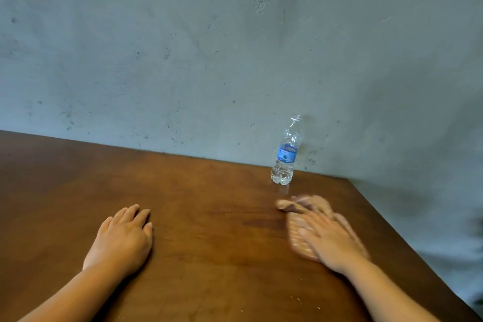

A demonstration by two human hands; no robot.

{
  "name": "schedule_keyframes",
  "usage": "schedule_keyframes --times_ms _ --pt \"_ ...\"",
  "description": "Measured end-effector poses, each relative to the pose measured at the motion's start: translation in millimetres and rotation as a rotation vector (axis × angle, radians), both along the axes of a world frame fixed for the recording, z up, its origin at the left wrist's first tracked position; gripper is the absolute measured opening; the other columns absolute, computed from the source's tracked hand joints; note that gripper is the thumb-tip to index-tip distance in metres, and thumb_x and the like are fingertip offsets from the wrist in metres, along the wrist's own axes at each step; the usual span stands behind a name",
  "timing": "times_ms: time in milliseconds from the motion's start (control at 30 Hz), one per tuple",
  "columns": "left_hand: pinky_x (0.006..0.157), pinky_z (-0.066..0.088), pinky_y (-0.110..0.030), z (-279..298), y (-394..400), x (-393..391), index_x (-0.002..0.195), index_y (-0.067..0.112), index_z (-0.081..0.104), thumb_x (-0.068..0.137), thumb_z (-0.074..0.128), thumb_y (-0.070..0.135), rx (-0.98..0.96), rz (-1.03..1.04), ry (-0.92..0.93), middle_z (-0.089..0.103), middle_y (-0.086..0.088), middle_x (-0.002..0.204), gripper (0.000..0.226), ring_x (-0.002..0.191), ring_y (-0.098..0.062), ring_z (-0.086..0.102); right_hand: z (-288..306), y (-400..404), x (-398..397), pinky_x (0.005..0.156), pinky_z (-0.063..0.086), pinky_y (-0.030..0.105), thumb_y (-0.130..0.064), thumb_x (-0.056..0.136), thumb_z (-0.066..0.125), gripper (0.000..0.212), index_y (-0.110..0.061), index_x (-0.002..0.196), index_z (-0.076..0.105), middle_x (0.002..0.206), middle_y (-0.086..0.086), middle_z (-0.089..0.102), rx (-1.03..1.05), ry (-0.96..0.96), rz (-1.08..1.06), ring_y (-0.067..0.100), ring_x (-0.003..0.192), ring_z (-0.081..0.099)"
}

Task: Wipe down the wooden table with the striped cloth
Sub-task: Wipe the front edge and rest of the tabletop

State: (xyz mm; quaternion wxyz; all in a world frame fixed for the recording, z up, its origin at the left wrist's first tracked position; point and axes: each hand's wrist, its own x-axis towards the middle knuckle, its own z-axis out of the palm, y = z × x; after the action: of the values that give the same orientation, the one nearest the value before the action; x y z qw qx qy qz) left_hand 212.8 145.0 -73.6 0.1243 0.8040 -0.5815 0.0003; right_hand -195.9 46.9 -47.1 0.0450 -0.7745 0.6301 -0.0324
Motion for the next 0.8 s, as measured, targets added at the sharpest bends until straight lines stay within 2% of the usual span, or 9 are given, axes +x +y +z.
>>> schedule_keyframes --times_ms 167,267,333,433,467,533,600,700,800 --pt "0.118 0.017 -0.034 2.0 0.5 -0.6 0.151 0.025 0.025 0.101 0.02 0.043 0.002 -0.001 0.018 0.022 0.002 0.159 0.054 0.146 -0.015 0.017 -9.8 -5.9 -91.0 0.122 0.01 0.046 -0.056 0.099 0.017 0.061 -0.036 0.157 0.017 0.166 -0.006 0.003 -0.016 -0.049 -0.407 0.02 0.152 0.006" --pt "0.118 0.019 -0.037 2.7 0.2 -2.7 0.151 0.025 0.027 0.1 0.019 0.042 -0.001 0.009 0.026 0.023 0.0 0.158 0.054 0.145 -0.017 0.018 -1.2 -0.7 -45.9 0.122 0.012 0.046 -0.056 0.099 0.025 0.069 -0.025 0.158 0.01 0.166 0.006 0.005 0.022 -0.063 -0.601 0.031 0.15 0.011" --pt "0.118 0.019 -0.037 2.8 0.0 -2.9 0.15 0.024 0.028 0.1 0.019 0.042 -0.005 0.005 0.035 0.023 0.0 0.158 0.054 0.145 -0.017 0.019 5.2 2.2 7.6 0.119 0.016 0.044 -0.065 0.088 0.04 0.08 -0.025 0.155 0.02 0.164 0.007 0.015 0.036 -0.064 -0.684 0.032 0.147 0.018" --pt "0.118 0.019 -0.037 1.9 0.7 -1.5 0.15 0.024 0.027 0.1 0.02 0.042 -0.008 -0.004 0.048 0.023 0.0 0.158 0.054 0.145 -0.017 0.019 1.2 14.0 93.8 0.109 0.031 0.044 -0.05 0.081 0.042 0.065 -0.026 0.141 0.045 0.147 0.008 0.045 -0.01 0.0 -0.469 0.031 0.133 0.041" --pt "0.119 0.019 -0.037 1.2 0.5 -0.5 0.15 0.025 0.027 0.1 0.02 0.043 -0.011 -0.004 0.052 0.023 0.0 0.158 0.054 0.145 -0.017 0.019 -4.0 21.8 123.1 0.108 0.031 0.045 -0.043 0.084 0.041 0.061 -0.027 0.143 0.043 0.147 0.007 0.044 -0.05 0.017 -0.314 0.031 0.132 0.04" --pt "0.119 0.018 -0.037 -0.1 -0.4 3.1 0.151 0.026 0.026 0.1 0.021 0.044 -0.005 -0.005 0.066 0.023 0.002 0.158 0.054 0.145 -0.016 0.019 -14.1 40.2 169.3 0.117 0.018 0.045 -0.038 0.098 0.03 0.059 -0.026 0.155 0.02 0.16 0.005 0.025 -0.071 -0.004 -0.005 0.029 0.144 0.023" --pt "0.119 0.018 -0.037 -0.6 -0.5 4.5 0.151 0.026 0.025 0.1 0.021 0.045 0.011 -0.013 0.077 0.022 0.002 0.159 0.054 0.146 -0.016 0.018 -14.0 57.8 187.2 0.122 0.0 0.041 -0.046 0.103 0.017 0.059 -0.031 0.158 0.004 0.166 -0.003 0.004 -0.004 -0.021 0.2 0.021 0.152 0.001" --pt "0.119 0.018 -0.037 -0.6 -0.8 5.0 0.151 0.027 0.024 0.1 0.021 0.045 0.024 -0.018 0.065 0.022 0.002 0.159 0.054 0.146 -0.016 0.018 -7.3 65.0 158.8 0.121 -0.006 0.035 -0.056 0.101 0.015 0.06 -0.037 0.157 0.007 0.165 -0.013 -0.001 0.048 -0.055 0.336 0.01 0.151 -0.006" --pt "0.119 0.018 -0.036 2.0 1.4 4.4 0.151 0.027 0.024 0.101 0.022 0.045 0.034 -0.018 0.064 0.022 0.002 0.159 0.054 0.146 -0.016 0.019 2.1 62.2 102.6 0.119 -0.008 0.029 -0.057 0.102 0.02 0.057 -0.039 0.156 0.016 0.163 -0.02 0.005 0.041 -0.021 0.326 0.001 0.149 -0.004"
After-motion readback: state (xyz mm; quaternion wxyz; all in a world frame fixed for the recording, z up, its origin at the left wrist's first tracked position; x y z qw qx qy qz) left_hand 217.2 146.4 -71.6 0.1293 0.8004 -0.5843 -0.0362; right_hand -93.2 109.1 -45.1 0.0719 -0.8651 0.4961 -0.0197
